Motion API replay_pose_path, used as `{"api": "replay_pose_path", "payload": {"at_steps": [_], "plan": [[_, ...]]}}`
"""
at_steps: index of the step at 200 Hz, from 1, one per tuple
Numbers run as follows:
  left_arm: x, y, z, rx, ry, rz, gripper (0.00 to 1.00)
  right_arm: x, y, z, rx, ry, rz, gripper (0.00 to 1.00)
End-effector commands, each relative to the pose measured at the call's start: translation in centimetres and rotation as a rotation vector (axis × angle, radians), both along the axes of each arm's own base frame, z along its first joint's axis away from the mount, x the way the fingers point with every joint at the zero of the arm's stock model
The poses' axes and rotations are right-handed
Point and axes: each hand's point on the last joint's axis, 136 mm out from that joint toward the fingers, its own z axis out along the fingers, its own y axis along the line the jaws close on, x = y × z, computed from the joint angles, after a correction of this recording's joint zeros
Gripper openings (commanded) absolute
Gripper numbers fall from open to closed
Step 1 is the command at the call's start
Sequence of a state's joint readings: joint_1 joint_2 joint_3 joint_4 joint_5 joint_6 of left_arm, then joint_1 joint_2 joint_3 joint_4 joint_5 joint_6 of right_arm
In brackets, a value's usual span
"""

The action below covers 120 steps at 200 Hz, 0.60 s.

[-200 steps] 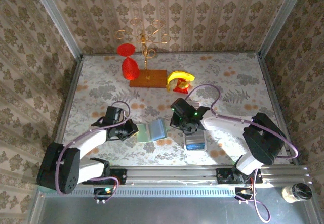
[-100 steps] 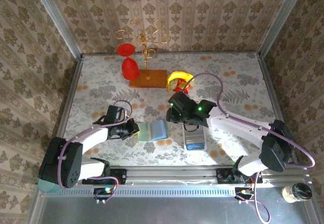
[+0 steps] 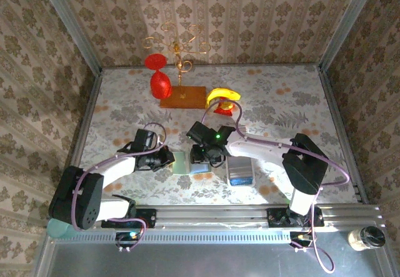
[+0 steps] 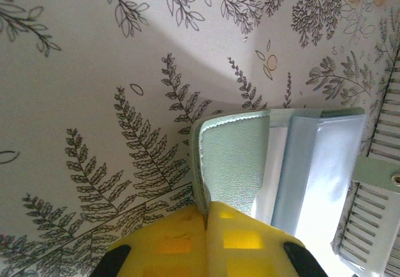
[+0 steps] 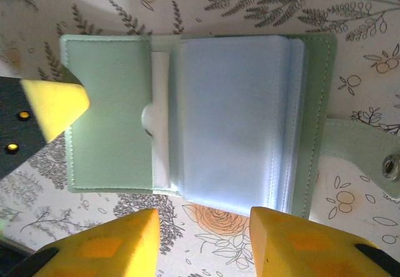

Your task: Put the credit cards into the card holder

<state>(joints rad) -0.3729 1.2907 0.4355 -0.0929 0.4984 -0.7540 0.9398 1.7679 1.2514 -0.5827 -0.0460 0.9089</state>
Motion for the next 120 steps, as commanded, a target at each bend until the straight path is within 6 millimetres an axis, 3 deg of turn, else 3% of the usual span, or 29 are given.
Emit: {"api": "replay_pose_path", "payload": {"at_steps": [1,107,120], "plan": [[0.8,-0.6,0.6,-0.009,-0.031,-0.025,0.0,-0.4,-0.3,-1.5,-0.024,0.038,-0.022,0.43],[0.6,-1.3,0.9,-0.02,-0.032,-0.041,0.0,-0.9,-0.7,-4.8,-0.064,0.093,-0.052,0.43],[0.6,-1.4,0.8,-0.018,-0.03,-0.045,0.0,-0.6,0.0,-4.7,-0.033,0.08,-0.051,0.43]]}}
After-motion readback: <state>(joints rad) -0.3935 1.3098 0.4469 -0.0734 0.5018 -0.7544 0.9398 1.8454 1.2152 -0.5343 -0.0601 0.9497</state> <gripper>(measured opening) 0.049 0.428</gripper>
